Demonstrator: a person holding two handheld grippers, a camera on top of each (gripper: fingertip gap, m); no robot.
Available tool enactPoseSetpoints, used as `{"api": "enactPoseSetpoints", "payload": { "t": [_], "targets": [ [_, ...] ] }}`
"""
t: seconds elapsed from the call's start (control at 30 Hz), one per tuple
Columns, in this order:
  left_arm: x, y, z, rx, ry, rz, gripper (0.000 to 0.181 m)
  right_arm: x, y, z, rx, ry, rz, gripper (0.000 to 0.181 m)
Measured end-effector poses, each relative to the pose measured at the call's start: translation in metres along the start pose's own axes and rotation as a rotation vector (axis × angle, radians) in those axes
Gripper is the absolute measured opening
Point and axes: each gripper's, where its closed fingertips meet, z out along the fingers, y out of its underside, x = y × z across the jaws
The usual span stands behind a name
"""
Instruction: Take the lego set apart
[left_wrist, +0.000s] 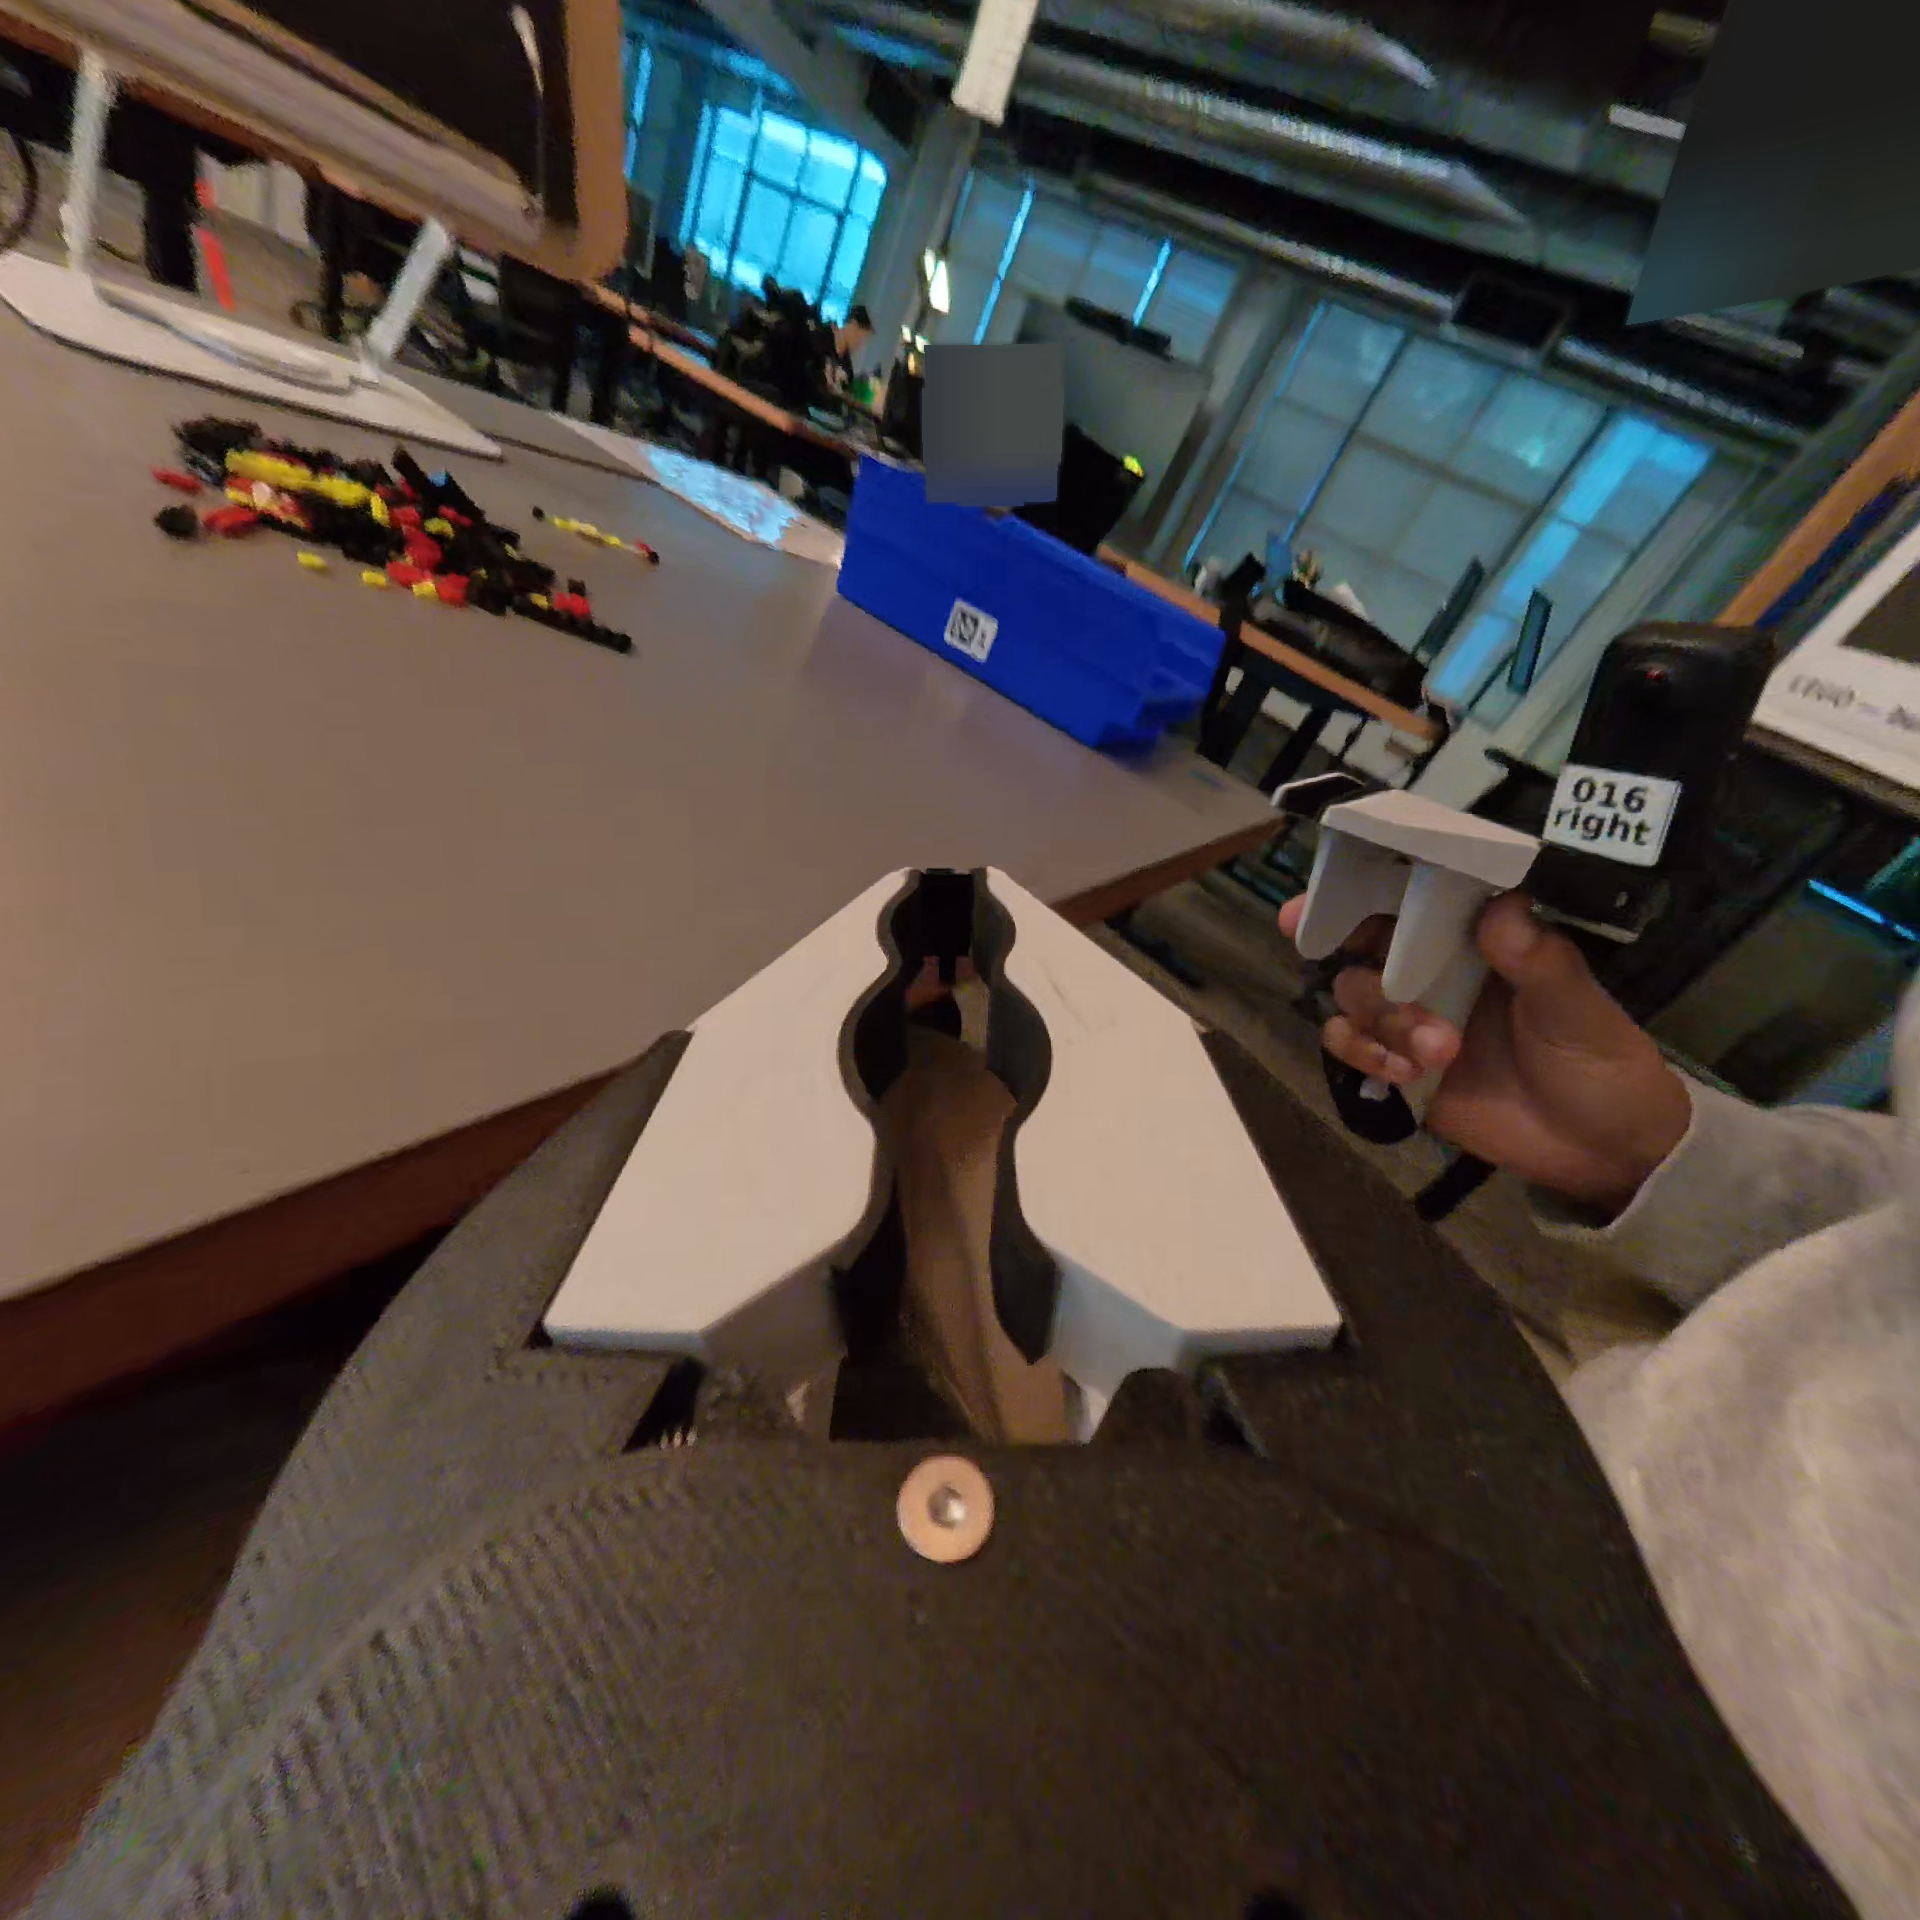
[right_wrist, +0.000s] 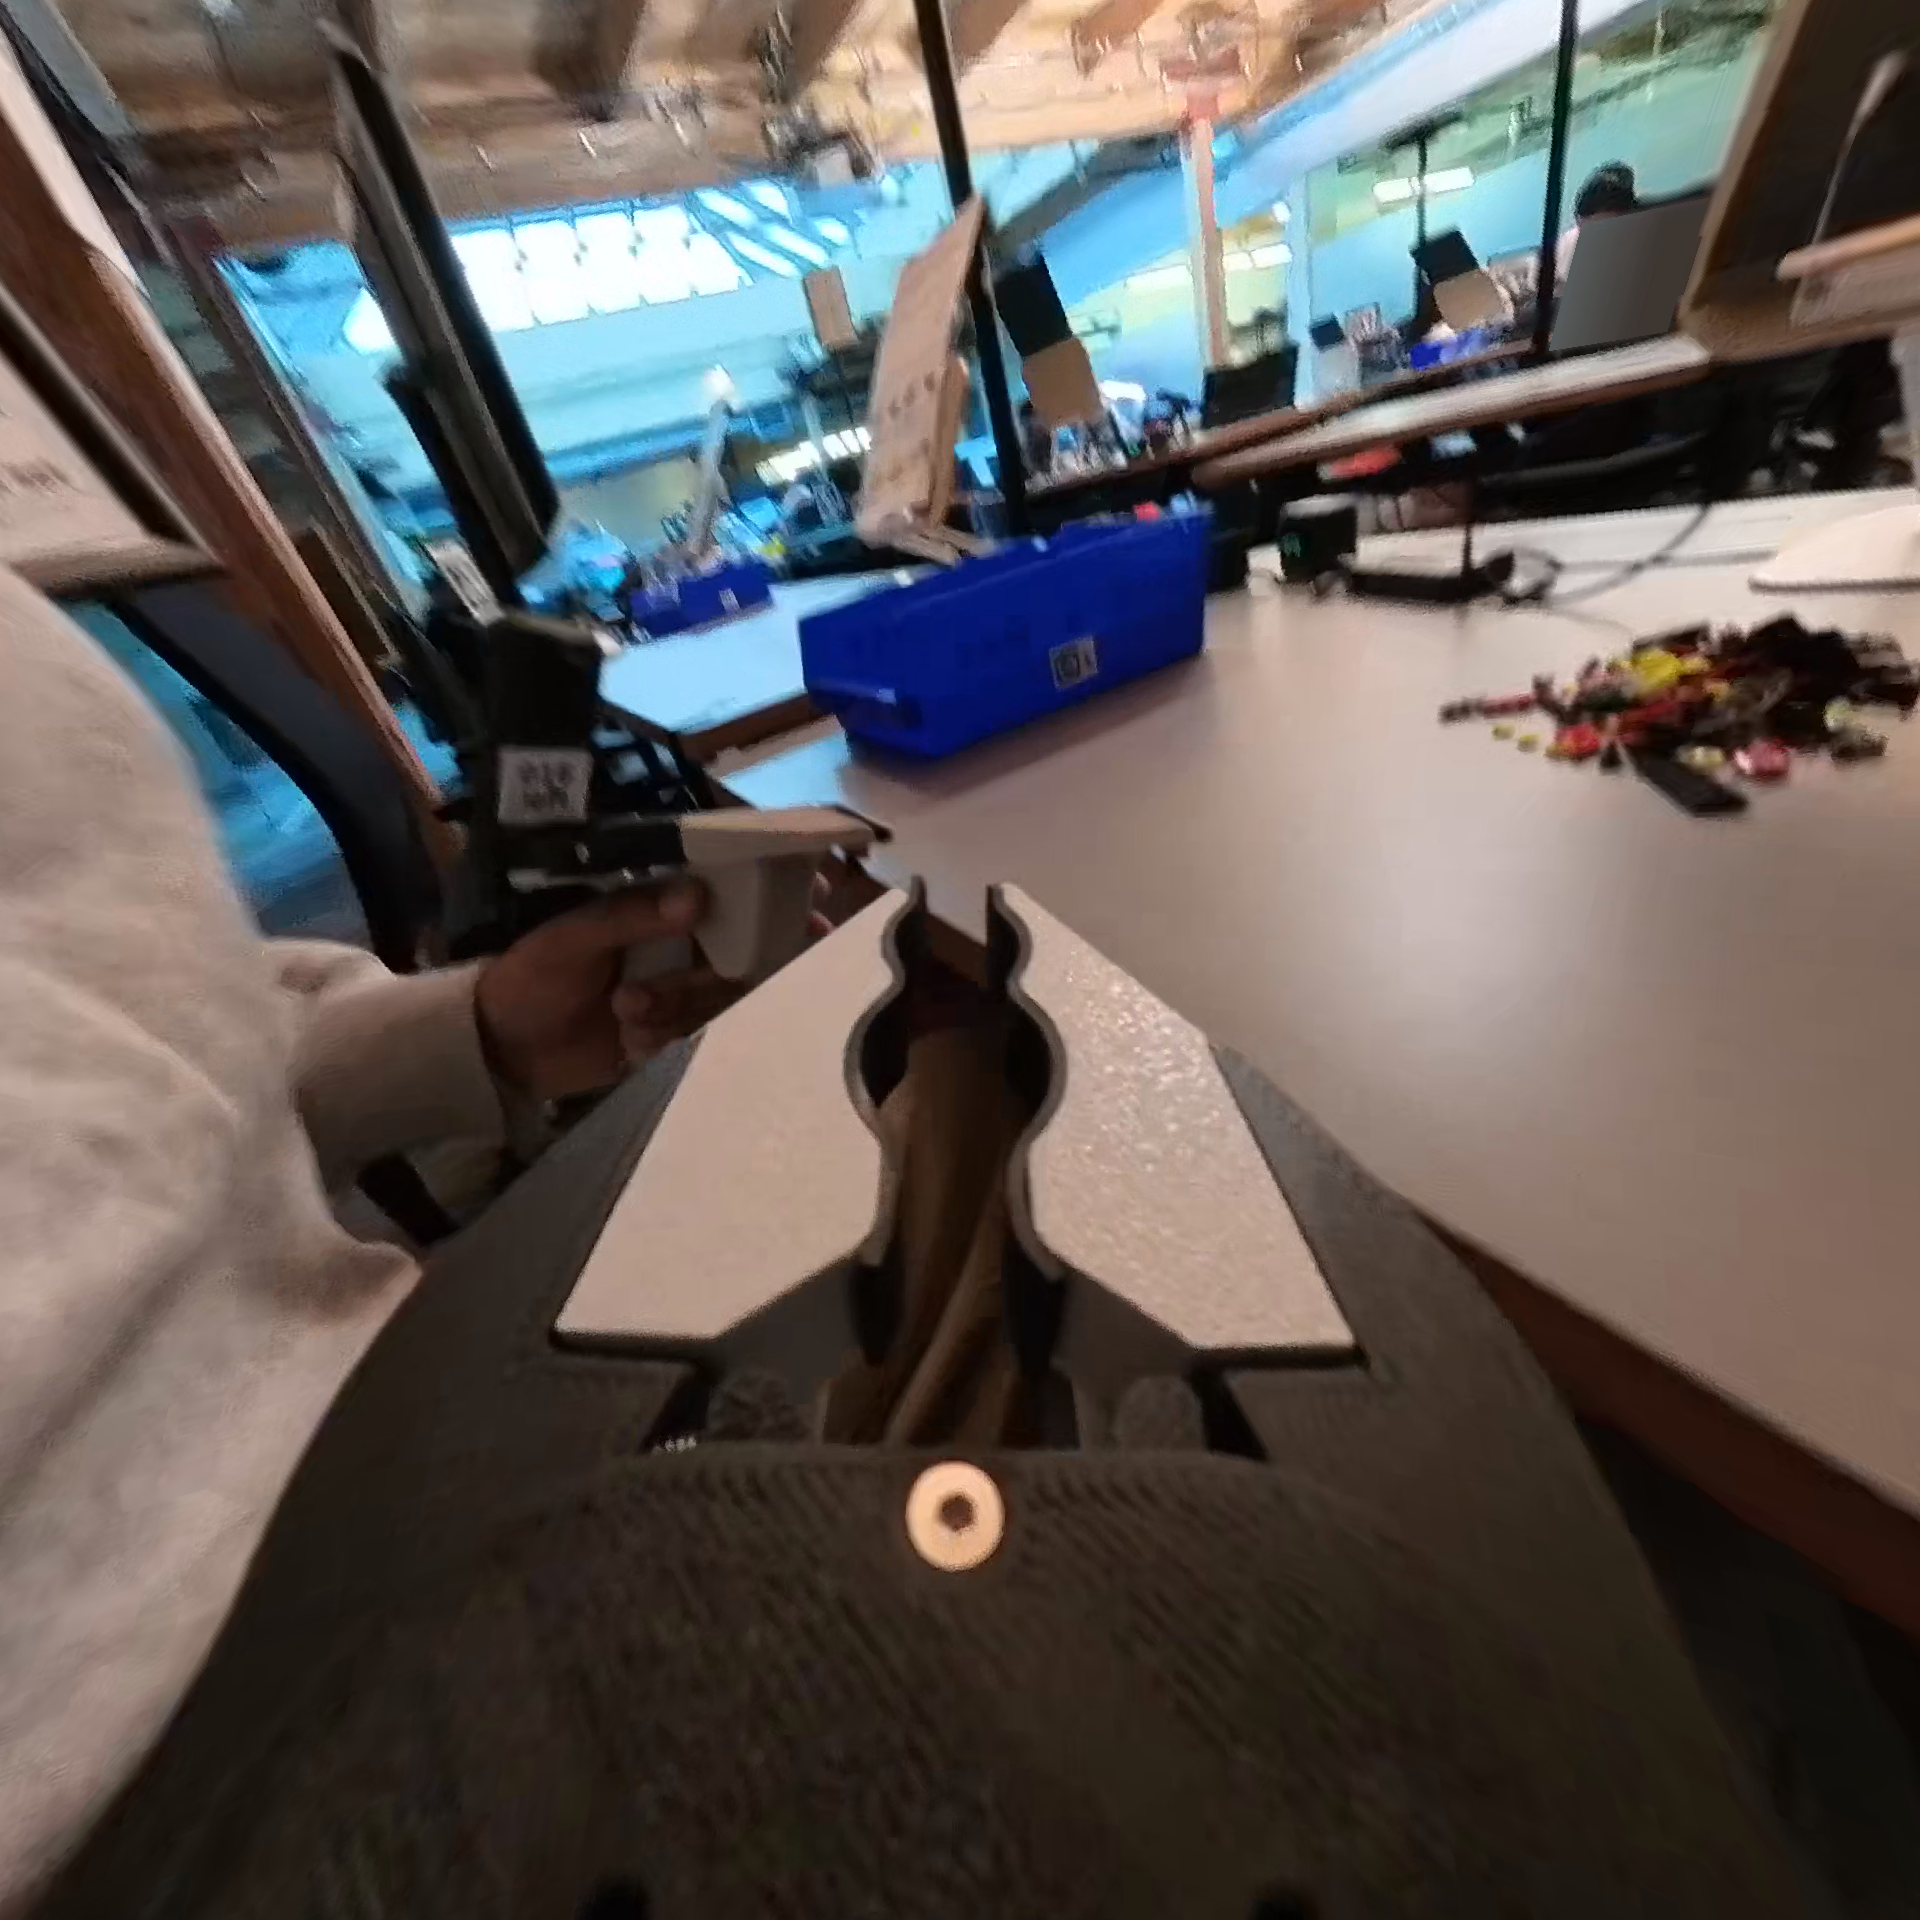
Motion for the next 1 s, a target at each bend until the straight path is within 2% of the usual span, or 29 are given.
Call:
{"api": "enactPoseSetpoints", "payload": {
  "t": [0.03, 0.13, 0.23, 0.33, 0.4, 0.53, 0.63, 0.77, 0.87, 0.9, 1.0],
  "targets": [
    [-0.001, -0.006, 0.008, 0.028, -0.003, 0.005, 0.008, 0.002, -0.014, -0.001, 0.052, -0.031, 0.007, 0.0],
    [-0.007, -0.042, 0.045, 0.165, -0.043, 0.053, 0.007, 0.023, -0.056, -0.001, 0.236, -0.029, 0.013, 0.0],
    [-0.004, -0.077, 0.093, 0.223, 0.033, 0.026, 0.007, 0.044, -0.066, 0.013, 0.232, -0.075, 0.059, 0.0],
    [-0.001, -0.083, 0.133, 0.185, 0.153, -0.073, 0.007, 0.066, -0.076, 0.025, 0.25, -0.088, 0.092, 0.0],
    [-0.01, -0.08, 0.146, 0.155, 0.159, -0.092, 0.007, 0.082, -0.083, 0.032, 0.261, -0.051, 0.092, 0.0],
    [-0.031, -0.087, 0.152, 0.16, 0.139, -0.142, 0.007, 0.128, -0.084, 0.055, 0.18, 0.086, 0.172, 0.0],
    [-0.045, -0.087, 0.154, 0.146, 0.129, -0.154, 0.007, 0.152, -0.095, 0.07, 0.201, 0.155, 0.224, 0.0],
    [-0.058, -0.078, 0.161, 0.076, 0.181, -0.084, 0.007, 0.178, -0.094, 0.092, 0.143, 0.251, 0.071, 0.0],
    [-0.062, -0.078, 0.162, 0.057, 0.258, -0.133, 0.006, 0.177, -0.083, 0.115, 0.056, 0.209, -0.048, 0.0],
    [-0.059, -0.084, 0.161, 0.075, 0.307, -0.174, 0.006, 0.173, -0.078, 0.123, 0.029, 0.168, -0.061, 0.006],
    [-0.057, -0.09, 0.159, 0.079, 0.435, -0.306, 0.007, 0.156, -0.067, 0.138, 0.004, 0.023, -0.002, 0.02]
  ]
}}
